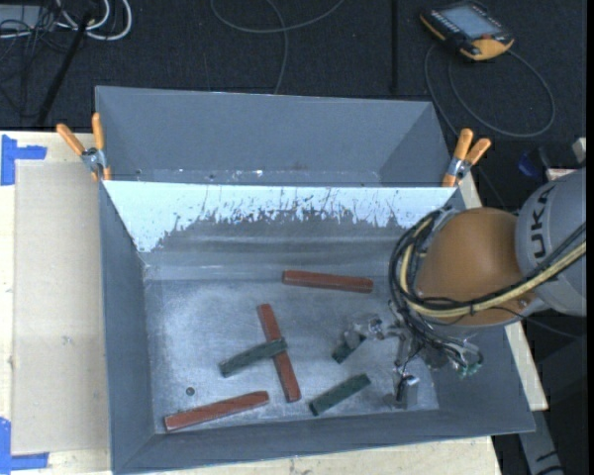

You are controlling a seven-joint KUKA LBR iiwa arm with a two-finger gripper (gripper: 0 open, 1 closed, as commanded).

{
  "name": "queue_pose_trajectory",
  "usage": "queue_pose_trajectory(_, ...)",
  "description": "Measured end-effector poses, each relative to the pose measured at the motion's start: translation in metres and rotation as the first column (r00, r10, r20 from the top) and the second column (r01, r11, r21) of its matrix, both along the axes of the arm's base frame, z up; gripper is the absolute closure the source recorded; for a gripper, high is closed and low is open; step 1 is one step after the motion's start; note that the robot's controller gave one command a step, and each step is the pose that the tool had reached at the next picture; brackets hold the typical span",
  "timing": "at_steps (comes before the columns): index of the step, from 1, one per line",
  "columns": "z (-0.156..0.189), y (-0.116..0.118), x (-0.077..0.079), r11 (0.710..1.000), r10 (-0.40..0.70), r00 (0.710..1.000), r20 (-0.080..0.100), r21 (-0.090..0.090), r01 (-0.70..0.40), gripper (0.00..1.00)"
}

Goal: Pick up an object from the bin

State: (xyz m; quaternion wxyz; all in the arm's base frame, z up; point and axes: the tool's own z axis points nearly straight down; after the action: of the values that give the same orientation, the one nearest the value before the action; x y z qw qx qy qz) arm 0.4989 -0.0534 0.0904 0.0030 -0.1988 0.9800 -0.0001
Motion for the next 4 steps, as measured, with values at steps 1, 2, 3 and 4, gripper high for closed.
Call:
queue_pose_trajectory(1, -0.018, -0.006, -0.016, 1.0, -0.022, 1.0, 0.006, -0.002, 0.022, 0.0)
queue_pose_trajectory(2, -0.02, 0.047, 0.0, 0.995, 0.1, 0.995, -0.004, -0.002, -0.1, 0.0)
queue_pose_trajectory(3, -0.016, 0.065, -0.023, 0.995, 0.103, 0.995, -0.007, -0.001, -0.103, 1.0)
queue_pose_trajectory(4, -0.016, 0.065, -0.023, 0.995, 0.104, 0.995, -0.007, -0.001, -0.104, 1.0)
